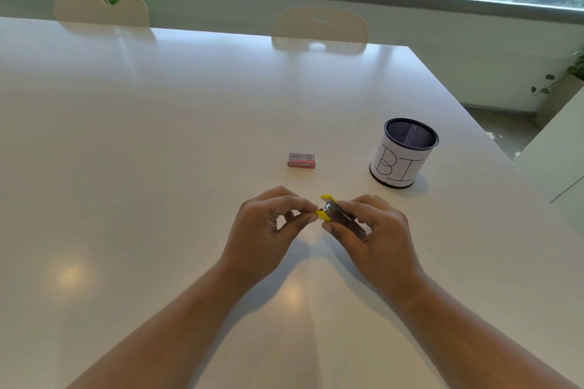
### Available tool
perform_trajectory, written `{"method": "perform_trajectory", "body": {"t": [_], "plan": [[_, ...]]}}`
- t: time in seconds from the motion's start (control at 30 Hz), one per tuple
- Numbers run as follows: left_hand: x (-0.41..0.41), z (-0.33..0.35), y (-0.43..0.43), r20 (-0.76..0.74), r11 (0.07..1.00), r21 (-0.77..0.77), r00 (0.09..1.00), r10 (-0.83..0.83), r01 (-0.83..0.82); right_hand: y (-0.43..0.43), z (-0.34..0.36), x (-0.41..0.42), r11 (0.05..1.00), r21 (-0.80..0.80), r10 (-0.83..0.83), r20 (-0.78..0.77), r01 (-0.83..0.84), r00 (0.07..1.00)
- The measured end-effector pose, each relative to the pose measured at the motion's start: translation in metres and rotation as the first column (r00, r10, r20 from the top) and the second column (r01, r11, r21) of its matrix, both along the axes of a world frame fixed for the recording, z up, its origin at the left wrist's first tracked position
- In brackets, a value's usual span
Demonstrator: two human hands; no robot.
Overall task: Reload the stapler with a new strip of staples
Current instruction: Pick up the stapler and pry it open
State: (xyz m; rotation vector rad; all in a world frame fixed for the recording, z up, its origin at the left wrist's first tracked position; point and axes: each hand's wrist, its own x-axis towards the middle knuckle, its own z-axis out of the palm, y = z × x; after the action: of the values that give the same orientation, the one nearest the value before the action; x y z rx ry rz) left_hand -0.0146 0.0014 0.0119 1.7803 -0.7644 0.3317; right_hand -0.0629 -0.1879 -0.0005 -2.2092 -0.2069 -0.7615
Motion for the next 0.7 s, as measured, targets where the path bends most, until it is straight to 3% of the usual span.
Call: {"method": "perform_trajectory", "body": {"t": [0.53,0.7], "plan": [[-0.0031,0.0013,0.0002,0.003,1.0,-0.024,1.0,-0.015,0.015,-0.0001,0.0037,-0.0032,0.996,-0.093,-0.004,0.022,0.006,1.0],[-0.0031,0.0018,0.0013,-0.001,0.999,-0.032,1.0,-0.012,0.012,0.0,0.006,-0.0046,0.998,-0.055,-0.044,0.012,0.044,0.999]]}}
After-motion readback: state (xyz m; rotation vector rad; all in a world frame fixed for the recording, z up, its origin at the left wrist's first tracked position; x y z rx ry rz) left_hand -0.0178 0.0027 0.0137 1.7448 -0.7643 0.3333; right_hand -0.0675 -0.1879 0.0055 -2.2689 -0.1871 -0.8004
